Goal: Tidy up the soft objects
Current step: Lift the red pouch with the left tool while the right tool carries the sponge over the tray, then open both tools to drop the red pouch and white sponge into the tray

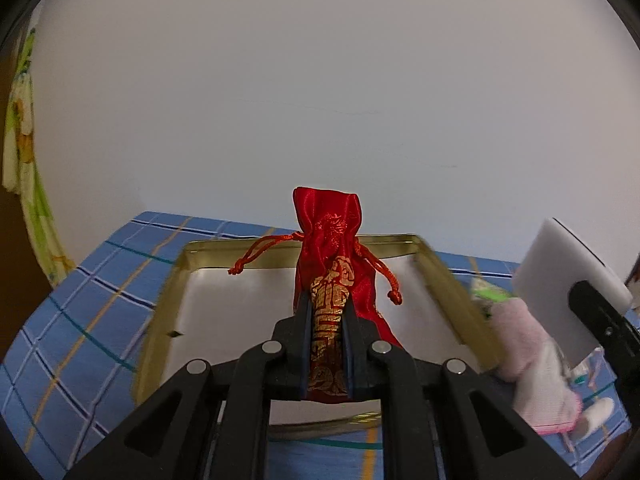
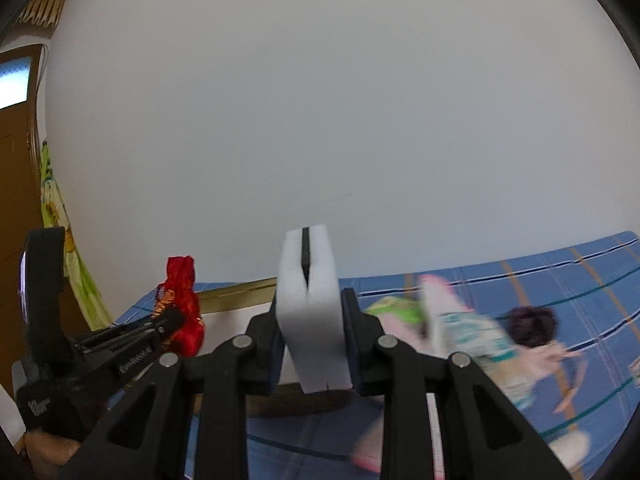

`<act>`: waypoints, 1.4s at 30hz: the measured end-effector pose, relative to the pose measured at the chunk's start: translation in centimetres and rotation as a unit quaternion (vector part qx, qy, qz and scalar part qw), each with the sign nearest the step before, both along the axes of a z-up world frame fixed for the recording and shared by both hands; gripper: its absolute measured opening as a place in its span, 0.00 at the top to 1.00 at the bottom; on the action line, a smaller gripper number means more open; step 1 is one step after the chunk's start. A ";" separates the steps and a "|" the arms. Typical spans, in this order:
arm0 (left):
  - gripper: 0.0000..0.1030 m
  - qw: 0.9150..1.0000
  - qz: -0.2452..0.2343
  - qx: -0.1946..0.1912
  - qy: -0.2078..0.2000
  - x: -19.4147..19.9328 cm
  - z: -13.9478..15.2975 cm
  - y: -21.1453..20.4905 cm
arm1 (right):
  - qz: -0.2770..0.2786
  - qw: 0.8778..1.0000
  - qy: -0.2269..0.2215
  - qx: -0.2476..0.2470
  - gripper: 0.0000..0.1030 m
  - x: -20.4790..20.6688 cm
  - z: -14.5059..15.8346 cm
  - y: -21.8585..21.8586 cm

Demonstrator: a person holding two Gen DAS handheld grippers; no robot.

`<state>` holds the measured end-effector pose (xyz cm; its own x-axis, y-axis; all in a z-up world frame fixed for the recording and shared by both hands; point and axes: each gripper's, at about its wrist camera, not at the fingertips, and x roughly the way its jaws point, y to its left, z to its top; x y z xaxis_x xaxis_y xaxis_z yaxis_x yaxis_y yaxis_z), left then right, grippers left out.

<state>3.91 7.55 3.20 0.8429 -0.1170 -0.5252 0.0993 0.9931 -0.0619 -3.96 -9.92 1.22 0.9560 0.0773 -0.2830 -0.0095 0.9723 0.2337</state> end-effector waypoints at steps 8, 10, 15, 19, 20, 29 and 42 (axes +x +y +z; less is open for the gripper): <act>0.86 0.998 0.047 0.020 0.032 1.4 -1.4 2.5 | 0.011 0.999 0.040 0.005 0.75 6.0 -2.1 4.2; 0.86 0.997 0.057 0.032 0.036 1.2 -1.4 2.0 | 0.015 0.999 0.050 0.010 0.75 7.1 -2.5 4.8; 0.86 0.994 0.074 0.051 0.058 1.3 -2.0 1.7 | 0.030 0.997 0.066 -0.004 0.75 8.4 -3.5 5.7; 0.86 0.992 0.081 0.062 0.072 1.5 -2.4 1.4 | 0.044 0.996 0.077 -0.018 0.75 8.6 -3.6 6.2; 0.86 0.992 0.082 0.063 0.072 1.5 -2.5 1.3 | 0.046 0.996 0.078 -0.022 0.75 8.7 -3.8 6.3; 0.86 0.989 0.096 0.077 0.087 2.5 -3.3 1.7 | 0.082 0.993 0.080 -0.017 0.70 9.0 -4.3 6.7; 0.81 0.989 0.104 0.072 0.081 2.2 -2.7 1.6 | 0.091 0.994 0.066 0.013 0.42 7.3 -3.6 4.8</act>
